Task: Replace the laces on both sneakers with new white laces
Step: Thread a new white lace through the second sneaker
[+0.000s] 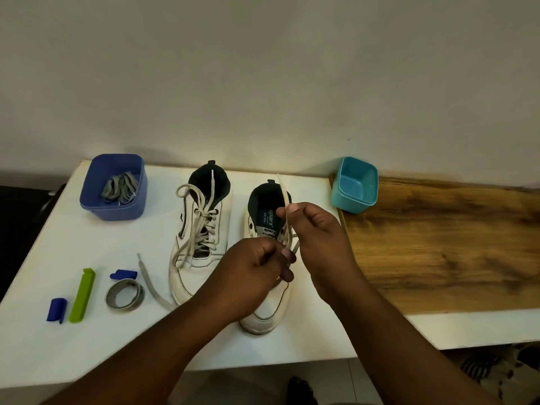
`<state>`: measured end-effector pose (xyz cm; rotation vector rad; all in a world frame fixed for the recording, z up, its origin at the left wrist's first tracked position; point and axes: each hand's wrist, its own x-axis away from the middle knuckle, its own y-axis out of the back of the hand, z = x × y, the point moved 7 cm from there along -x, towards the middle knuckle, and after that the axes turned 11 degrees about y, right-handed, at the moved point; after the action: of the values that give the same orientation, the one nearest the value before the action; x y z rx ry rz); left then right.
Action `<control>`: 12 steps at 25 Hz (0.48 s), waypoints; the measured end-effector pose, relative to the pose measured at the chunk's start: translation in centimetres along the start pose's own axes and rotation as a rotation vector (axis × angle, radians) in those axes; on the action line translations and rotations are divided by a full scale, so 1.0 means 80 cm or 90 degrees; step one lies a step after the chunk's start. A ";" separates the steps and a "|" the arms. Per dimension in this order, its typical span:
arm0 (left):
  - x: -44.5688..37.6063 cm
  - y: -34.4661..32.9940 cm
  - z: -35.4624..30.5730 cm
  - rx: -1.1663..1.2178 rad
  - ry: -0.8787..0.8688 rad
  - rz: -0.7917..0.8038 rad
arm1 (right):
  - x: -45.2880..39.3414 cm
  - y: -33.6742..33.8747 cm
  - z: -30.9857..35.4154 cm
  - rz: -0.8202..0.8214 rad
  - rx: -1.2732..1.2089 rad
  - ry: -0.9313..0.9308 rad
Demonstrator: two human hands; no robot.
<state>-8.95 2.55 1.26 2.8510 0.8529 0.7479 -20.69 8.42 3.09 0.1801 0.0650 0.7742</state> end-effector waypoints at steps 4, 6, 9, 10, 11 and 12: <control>-0.002 -0.009 0.006 -0.019 0.014 0.033 | -0.010 0.000 -0.009 -0.052 -0.291 -0.065; -0.002 -0.008 0.006 -0.101 -0.007 0.006 | -0.014 0.005 -0.007 -0.060 -0.275 -0.038; 0.003 0.037 -0.005 -0.170 -0.044 -0.251 | -0.010 0.009 -0.004 -0.047 -0.031 0.062; 0.002 0.057 -0.007 -0.136 -0.049 -0.334 | -0.009 0.007 -0.005 -0.036 0.047 0.095; -0.002 0.072 -0.004 -0.098 -0.044 -0.383 | -0.008 0.005 -0.009 -0.023 0.103 0.116; -0.010 0.080 0.001 -0.087 -0.029 -0.402 | -0.009 0.001 -0.013 -0.013 0.140 0.124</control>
<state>-6.33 -3.27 2.15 2.2539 1.5109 0.6146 -21.36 8.14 2.08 0.3113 0.3373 0.7612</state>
